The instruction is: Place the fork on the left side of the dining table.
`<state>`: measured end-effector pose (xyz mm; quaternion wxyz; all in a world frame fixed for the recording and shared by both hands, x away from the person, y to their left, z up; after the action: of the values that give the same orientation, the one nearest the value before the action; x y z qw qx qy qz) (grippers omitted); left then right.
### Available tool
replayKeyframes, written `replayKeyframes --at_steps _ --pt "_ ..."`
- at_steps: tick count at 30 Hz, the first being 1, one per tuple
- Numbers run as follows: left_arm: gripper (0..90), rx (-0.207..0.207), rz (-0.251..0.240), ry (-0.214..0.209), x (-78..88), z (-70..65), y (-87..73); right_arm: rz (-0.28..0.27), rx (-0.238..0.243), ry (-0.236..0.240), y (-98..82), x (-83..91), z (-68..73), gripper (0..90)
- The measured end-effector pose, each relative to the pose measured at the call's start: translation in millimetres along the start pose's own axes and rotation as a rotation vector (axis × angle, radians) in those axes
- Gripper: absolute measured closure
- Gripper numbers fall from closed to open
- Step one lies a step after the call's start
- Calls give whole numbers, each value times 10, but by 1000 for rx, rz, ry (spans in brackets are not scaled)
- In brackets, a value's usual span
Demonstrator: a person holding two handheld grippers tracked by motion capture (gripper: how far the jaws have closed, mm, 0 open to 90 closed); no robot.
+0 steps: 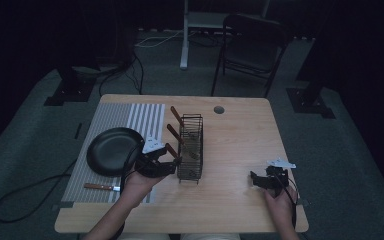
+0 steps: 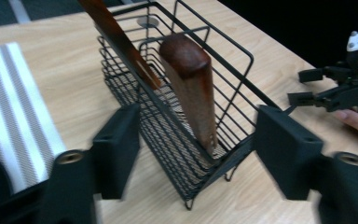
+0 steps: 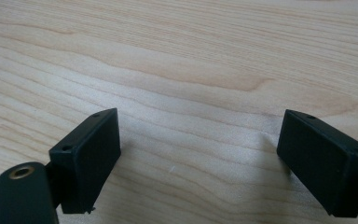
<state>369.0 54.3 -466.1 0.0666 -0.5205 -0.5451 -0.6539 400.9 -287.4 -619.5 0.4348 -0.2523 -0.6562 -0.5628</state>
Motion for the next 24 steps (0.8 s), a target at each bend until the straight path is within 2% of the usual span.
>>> replayKeyframes --at_steps 2,3,5,7,14,16,18,20,24 --pt "487 6 -6 -11 -14 -14 23 0 0 0 0 0 0 130" --pt "582 8 -1 -8 -22 -10 28 0 0 0 0 0 0 130" --pt "604 13 -3 -25 -32 -24 38 0 0 0 0 0 0 130" --pt "704 12 -7 -29 -41 -34 41 -1 0 0 1 0 -1 130" --pt "771 48 -38 -94 -25 -60 47 -1 1 0 1 0 -1 130" --pt "780 40 -51 -73 -16 -64 55 -1 0 0 1 0 -1 130" --pt "805 46 -68 -95 10 -82 74 0 0 0 0 0 0 130" --pt "806 34 -83 -82 50 -75 101 0 1 0 1 0 -2 130" --pt "806 39 -119 -69 183 -41 175 0 2 0 0 0 -2 130"
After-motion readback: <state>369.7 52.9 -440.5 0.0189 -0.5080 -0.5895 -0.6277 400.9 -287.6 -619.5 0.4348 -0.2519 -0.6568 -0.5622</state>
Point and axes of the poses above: each handheld gripper's, and its own axes: x roughly backward along the jaws, y roughly out of its top, z roughly to its left, the point moved 10 cm from there along -x, roughly forward along the jaws, and after that the axes turned 15 degrees about z, right-handed, at the moved point
